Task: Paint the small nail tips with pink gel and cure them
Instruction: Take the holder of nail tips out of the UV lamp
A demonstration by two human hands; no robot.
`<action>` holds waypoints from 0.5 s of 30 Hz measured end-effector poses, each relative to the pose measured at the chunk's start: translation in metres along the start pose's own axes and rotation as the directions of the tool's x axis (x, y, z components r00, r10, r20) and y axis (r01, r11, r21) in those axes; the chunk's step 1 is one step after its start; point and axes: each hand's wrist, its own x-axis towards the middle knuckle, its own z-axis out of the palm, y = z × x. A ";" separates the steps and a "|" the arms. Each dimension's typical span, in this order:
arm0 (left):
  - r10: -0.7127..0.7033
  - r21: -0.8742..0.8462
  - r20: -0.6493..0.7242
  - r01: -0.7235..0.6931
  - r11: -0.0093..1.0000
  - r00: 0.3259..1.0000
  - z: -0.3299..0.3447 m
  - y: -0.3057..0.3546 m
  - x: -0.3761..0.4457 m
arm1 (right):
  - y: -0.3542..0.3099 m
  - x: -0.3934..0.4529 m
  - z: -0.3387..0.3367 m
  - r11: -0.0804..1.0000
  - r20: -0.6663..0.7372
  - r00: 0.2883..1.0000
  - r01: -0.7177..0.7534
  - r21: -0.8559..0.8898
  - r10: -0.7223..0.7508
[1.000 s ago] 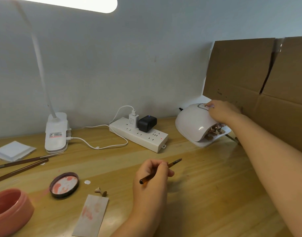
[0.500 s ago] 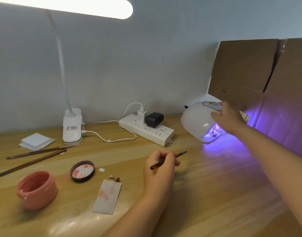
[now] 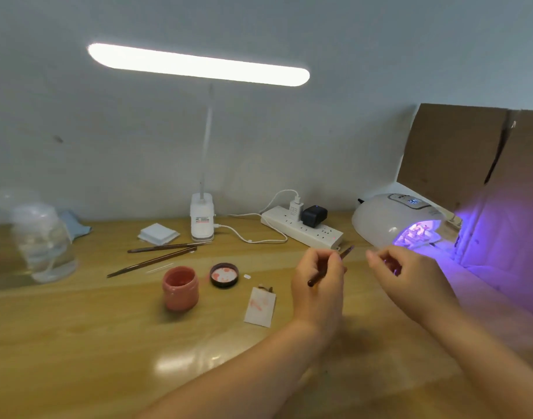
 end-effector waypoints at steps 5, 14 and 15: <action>0.184 0.020 -0.013 -0.184 0.983 0.983 -0.102 0.051 -0.031 | -0.084 -0.031 0.005 0.987 0.175 0.972 0.155 0.036 -0.159; 0.443 0.568 0.040 -0.385 0.728 0.896 -0.307 0.091 -0.060 | -0.266 -0.088 0.099 0.797 0.361 0.768 0.304 0.522 -0.529; 0.473 0.632 0.092 -0.419 0.652 0.876 -0.321 0.093 -0.062 | -0.284 -0.095 0.111 0.782 0.393 0.738 0.287 0.553 -0.548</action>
